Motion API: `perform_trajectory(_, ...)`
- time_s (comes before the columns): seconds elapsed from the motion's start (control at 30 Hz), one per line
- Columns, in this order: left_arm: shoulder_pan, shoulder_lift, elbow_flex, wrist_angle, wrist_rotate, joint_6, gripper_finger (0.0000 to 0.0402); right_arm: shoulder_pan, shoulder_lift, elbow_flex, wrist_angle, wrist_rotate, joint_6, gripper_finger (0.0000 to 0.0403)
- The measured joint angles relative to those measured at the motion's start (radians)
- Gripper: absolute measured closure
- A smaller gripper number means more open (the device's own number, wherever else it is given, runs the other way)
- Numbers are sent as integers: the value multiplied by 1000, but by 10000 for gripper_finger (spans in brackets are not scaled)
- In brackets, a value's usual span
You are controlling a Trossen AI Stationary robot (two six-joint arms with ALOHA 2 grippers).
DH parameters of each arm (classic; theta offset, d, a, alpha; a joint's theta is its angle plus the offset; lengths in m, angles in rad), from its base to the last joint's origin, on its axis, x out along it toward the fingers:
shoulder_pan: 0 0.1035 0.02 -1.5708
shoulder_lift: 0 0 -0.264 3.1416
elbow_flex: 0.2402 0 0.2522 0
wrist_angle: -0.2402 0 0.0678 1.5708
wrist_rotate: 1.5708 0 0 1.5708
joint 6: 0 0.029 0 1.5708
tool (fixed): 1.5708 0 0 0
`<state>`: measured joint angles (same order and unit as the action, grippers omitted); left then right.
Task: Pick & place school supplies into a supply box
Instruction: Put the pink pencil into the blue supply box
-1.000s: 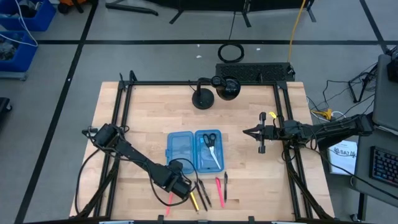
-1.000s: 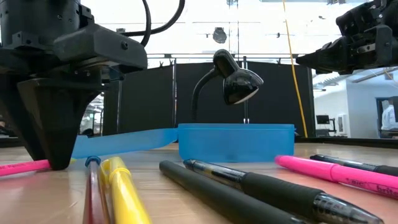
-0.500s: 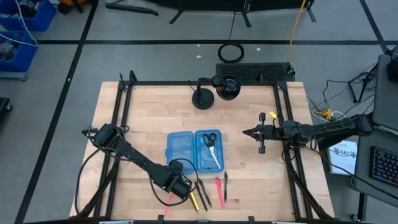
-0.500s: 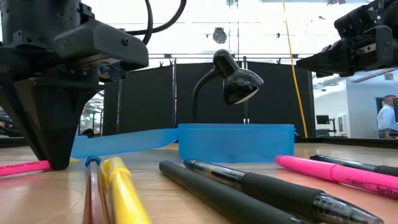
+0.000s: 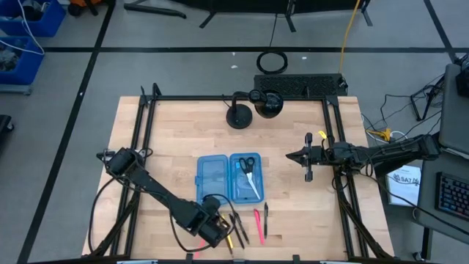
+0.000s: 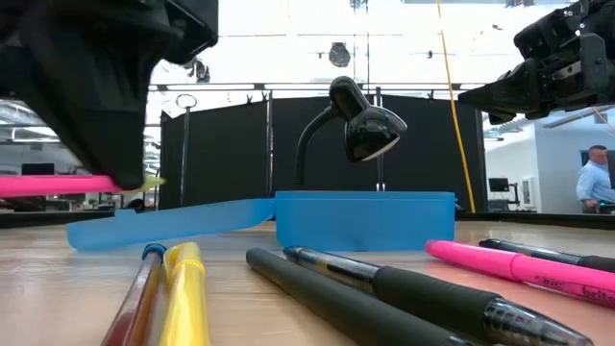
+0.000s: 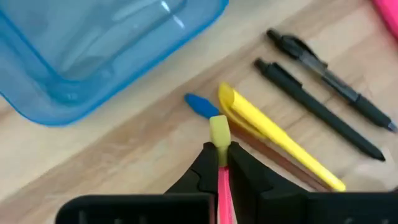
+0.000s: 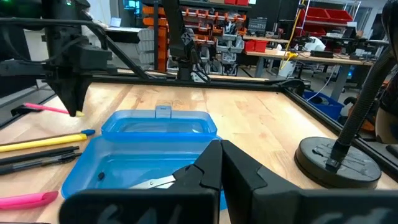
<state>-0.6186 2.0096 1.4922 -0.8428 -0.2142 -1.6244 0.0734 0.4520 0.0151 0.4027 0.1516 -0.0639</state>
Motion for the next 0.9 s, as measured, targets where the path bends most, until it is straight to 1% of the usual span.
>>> perform_trajectory(0.17,8,1,37,1,-80,52,388,0,0,0,1,0,0,403)
perform_trajectory(0.3,59,1,72,5,-129,86,381,0,0,0,0,0,0,403)
perform_trajectory(0.4,120,0,111,13,-130,109,378,0,1,0,-2,0,0,403)
perform_trajectory(0.6,260,0,190,42,-136,252,389,0,1,0,5,0,0,403)
perform_trajectory(0.67,310,-1,218,63,-134,329,389,0,1,0,5,0,0,403)
perform_trajectory(0.77,385,-1,252,94,-124,464,377,0,1,0,5,0,0,403)
perform_trajectory(0.9,479,-2,262,94,-96,494,373,0,1,0,5,0,0,403)
